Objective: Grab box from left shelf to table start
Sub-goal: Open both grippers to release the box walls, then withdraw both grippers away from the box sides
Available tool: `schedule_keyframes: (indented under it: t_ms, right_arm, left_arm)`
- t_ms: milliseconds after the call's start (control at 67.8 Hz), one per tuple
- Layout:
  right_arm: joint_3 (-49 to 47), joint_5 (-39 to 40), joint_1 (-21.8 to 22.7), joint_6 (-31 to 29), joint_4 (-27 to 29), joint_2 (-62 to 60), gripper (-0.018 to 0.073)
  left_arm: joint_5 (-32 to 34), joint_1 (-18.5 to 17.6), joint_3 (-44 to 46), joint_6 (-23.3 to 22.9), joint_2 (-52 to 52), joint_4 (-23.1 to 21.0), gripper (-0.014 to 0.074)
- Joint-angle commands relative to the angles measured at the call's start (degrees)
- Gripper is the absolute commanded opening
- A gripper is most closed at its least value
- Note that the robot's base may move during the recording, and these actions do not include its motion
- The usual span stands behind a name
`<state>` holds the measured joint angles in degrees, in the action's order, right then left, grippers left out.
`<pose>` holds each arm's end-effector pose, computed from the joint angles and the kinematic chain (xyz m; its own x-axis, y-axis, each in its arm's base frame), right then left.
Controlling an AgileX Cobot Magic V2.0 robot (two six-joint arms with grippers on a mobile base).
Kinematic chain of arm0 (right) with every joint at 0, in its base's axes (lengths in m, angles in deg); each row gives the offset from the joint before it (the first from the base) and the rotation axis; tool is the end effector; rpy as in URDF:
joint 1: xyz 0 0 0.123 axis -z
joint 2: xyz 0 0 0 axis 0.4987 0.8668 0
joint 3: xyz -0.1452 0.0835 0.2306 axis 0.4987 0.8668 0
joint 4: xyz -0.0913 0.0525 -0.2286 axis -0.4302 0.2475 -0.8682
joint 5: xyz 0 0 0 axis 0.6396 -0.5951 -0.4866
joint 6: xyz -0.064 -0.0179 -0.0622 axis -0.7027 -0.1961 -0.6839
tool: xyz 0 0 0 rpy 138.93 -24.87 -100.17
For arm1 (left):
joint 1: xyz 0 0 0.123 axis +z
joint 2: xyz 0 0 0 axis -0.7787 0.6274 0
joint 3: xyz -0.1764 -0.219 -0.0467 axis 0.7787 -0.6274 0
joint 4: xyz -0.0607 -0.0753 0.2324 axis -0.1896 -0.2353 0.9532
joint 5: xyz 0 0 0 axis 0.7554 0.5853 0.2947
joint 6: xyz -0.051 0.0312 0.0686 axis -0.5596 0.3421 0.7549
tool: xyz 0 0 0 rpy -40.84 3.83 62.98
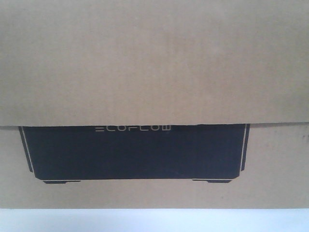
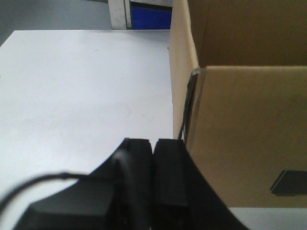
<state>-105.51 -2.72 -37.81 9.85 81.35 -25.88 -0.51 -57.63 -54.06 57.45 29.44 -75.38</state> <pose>0.0724 0.0125 0.2937 -0.3862 -0.0693 -0.9198 -0.1678 0.9858 -0.0038 0.0385 -0.0023 0.3144 -0.3085 0.0591 -0.9494 0.0998 0.9946 0.0295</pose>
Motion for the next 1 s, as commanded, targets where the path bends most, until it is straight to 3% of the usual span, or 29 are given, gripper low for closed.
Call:
schedule_keyframes:
  t_ms: [0,221,989]
  right_arm:
    - [2.7,9.4,0.0,-0.3,-0.7,-6.1,0.0056]
    - [6.5,12.7,0.0,-0.3,-0.7,-15.4,0.0056]
    - [6.5,12.3,0.0,-0.3,-0.7,-15.7,0.0056]
  left_arm:
    - [6.7,-0.3,-1.2,-0.3,-2.9,0.1,-0.0099]
    - [7.0,-0.3,-2.6,-0.3,-6.6,0.0,-0.0099]
    - [8.1,-0.3,-5.6,-0.3,-8.9,-0.1,-0.0099]
